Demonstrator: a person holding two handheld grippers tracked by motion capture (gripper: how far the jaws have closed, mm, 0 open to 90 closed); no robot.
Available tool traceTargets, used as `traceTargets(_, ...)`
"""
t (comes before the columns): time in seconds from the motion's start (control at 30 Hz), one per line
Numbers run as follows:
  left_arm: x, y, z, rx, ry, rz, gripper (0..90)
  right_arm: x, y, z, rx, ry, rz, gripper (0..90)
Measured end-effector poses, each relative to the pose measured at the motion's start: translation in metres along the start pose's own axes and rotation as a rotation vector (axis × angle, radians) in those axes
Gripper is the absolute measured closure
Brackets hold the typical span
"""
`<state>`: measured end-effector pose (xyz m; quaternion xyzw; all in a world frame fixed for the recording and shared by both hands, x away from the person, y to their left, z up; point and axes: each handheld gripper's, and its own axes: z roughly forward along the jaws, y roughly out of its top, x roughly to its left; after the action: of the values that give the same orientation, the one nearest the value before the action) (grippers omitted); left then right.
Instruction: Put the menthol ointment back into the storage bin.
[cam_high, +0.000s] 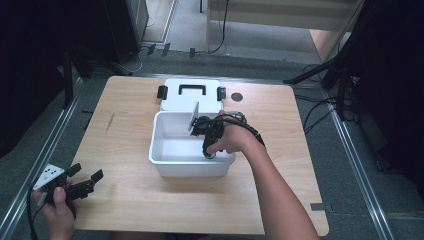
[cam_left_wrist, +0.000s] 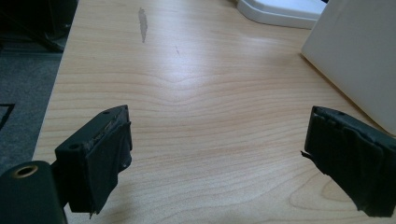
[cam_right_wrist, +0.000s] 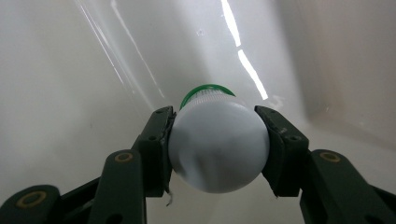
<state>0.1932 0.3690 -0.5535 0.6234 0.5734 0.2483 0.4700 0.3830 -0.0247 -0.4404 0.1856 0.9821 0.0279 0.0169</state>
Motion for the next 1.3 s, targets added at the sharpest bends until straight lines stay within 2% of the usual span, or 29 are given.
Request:
traceTargets(0.4, 0.0, 0.0, 0.0, 0.0, -0.001, 0.0, 8.2, 0.004, 0.001, 0.019, 0.073, -0.026, -0.048, 51.3)
traceTargets(0.67, 0.0, 0.0, 0.0, 0.0, -0.003, 0.0, 8.2, 0.002, 0.001, 0.022, 0.074, -0.022, -0.041, 51.1)
traceTargets(0.97, 0.0, 0.0, 0.0, 0.0, -0.003, -0.001, 8.2, 0.001, -0.002, 0.016, 0.063, -0.016, -0.027, 48.5)
traceTargets(1.13, 0.0, 0.0, 0.0, 0.0, -0.002, 0.0, 8.2, 0.002, -0.004, 0.004, 0.039, -0.015, -0.033, 45.4)
traceTargets(1.3, 0.0, 0.0, 0.0, -0.001, -0.001, 0.0, 8.2, 0.001, -0.007, -0.012, 0.014, -0.033, -0.018, 43.4)
